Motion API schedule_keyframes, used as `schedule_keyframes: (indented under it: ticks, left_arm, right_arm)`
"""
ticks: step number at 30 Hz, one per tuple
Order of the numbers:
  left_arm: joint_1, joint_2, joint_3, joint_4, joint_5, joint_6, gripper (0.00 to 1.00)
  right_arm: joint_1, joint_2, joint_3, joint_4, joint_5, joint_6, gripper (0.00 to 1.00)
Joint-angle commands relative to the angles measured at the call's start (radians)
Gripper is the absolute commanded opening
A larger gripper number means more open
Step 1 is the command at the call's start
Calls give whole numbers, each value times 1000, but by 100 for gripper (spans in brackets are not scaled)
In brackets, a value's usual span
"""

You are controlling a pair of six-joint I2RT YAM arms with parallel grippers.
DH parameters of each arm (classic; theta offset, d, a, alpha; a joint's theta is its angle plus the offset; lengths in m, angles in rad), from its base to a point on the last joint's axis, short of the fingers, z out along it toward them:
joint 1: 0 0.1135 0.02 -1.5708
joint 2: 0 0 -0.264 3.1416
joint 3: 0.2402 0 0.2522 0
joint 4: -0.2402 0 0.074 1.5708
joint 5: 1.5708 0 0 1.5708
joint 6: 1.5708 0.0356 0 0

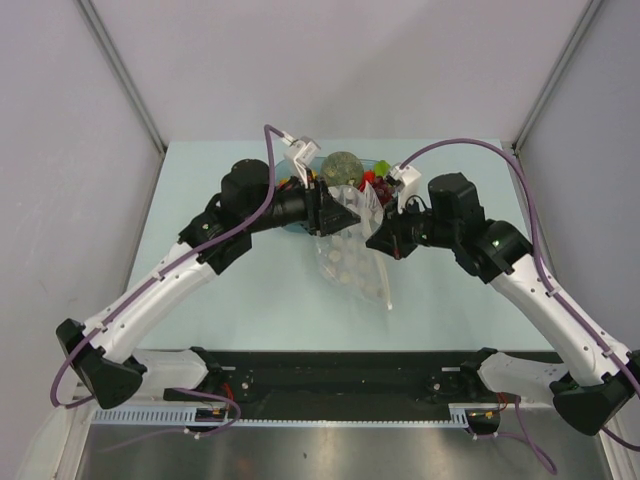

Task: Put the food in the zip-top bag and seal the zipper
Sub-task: Open the zipper of the food storage bag.

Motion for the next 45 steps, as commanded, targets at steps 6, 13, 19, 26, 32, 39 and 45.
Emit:
schedule_keyframes:
  ticks: [6,13,19,26,32,39,45]
  left_arm:
    - [-2,34,6,31,-66,-60,34]
    - [-2,51,8,28,-80,-60,27]
    - [6,68,6,15,-103,-61,20]
    - [12,83,8,6,-117,-66,17]
    - [12,93,0,-18,-151,-63,19]
    - [-9,88,-24,-31,-155,-50,23]
    - [-43,100,-33,-58,-181,-27,23]
  right_arm:
    - [38,3,31,26,25,-39,0]
    - [58,2,37,21,28,-51,0]
    - [67,-1,48,18,22,-56,0]
    - [81,-1,57,14,22,-71,0]
    - [108,8,66,7,57,-106,0]
    - [136,25,72,6,88,-118,0]
    - [174,45,92,0,117,-178,0]
